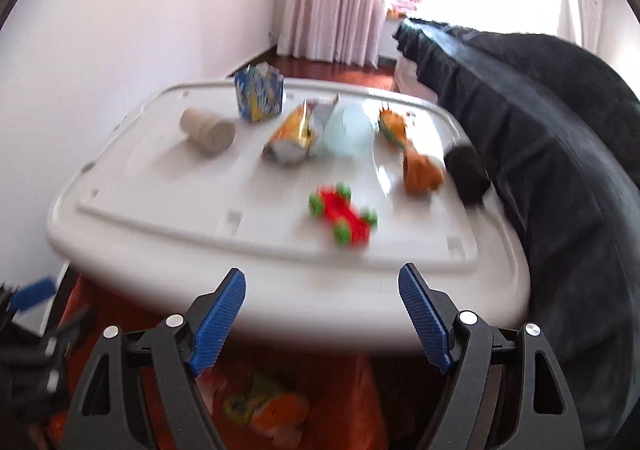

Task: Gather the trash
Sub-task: 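Grasp the red toy car with the right tool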

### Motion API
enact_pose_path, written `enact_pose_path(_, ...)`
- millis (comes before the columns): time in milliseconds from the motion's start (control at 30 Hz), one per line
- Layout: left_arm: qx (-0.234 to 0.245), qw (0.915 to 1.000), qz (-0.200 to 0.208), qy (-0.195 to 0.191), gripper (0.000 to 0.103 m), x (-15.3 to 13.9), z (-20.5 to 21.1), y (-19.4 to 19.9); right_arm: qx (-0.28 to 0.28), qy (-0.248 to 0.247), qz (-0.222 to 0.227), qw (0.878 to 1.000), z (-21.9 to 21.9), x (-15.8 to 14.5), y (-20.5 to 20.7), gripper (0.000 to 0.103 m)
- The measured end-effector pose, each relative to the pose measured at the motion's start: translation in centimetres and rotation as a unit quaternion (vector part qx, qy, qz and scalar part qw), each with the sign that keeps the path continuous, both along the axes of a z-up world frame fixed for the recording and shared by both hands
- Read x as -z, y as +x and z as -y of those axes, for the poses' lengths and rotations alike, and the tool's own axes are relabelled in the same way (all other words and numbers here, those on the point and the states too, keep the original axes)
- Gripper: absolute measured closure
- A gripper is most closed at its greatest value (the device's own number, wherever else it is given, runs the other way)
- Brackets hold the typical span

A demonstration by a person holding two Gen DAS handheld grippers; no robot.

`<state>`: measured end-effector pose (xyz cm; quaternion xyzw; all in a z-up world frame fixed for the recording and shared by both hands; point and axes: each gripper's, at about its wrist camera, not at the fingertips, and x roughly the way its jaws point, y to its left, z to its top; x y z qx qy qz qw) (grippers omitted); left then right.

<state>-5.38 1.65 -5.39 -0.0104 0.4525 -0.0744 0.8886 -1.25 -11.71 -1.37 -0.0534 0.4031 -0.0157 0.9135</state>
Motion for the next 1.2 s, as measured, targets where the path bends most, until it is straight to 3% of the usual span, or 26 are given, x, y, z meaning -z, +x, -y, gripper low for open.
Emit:
enact_pose_path(67, 0.004, 1.0000, 0.004, 0.001, 0.029, -0.2, 0.2, 0.2, -0.011, -0.026, -0.004, 1.000, 0.0, 1.0, 2.4, 0.026)
enact_pose_path(233, 0.008, 0.9998, 0.017, 0.004, 0.029, -0.9, 0.7, 0.9, -0.025, -0.022, -0.037, 0.999, 1.1, 3.7, 6.3, 0.026)
enact_pose_path(500, 0.004, 0.9999, 0.012, -0.008, 0.029, -0.8, 0.6, 1.9, -0.056, 0.026, -0.065, 0.996, 3.1, 5.7, 8.7, 0.026)
enact_pose_path(600, 0.006, 0.9999, 0.008, -0.009, 0.029, -0.6, 0.8, 2.1, -0.066, 0.051, -0.069, 0.994, 3.5, 5.8, 9.0, 0.038)
enact_pose_path(700, 0.009, 0.9999, 0.007, -0.010, 0.029, -0.5, 0.9, 2.1, -0.074, 0.079, -0.075, 0.991, 3.4, 5.9, 9.2, 0.057)
enact_pose_path(867, 0.008, 0.9999, 0.009, -0.011, 0.029, -0.5, 0.8, 2.0, -0.072, 0.069, -0.073, 0.992, 2.6, 5.5, 8.9, 0.066)
enact_pose_path(1200, 0.001, 0.9999, 0.009, -0.014, 0.029, -0.7, 0.5, 2.3, -0.077, 0.074, -0.053, 0.993, 2.2, 4.5, 8.1, 0.066)
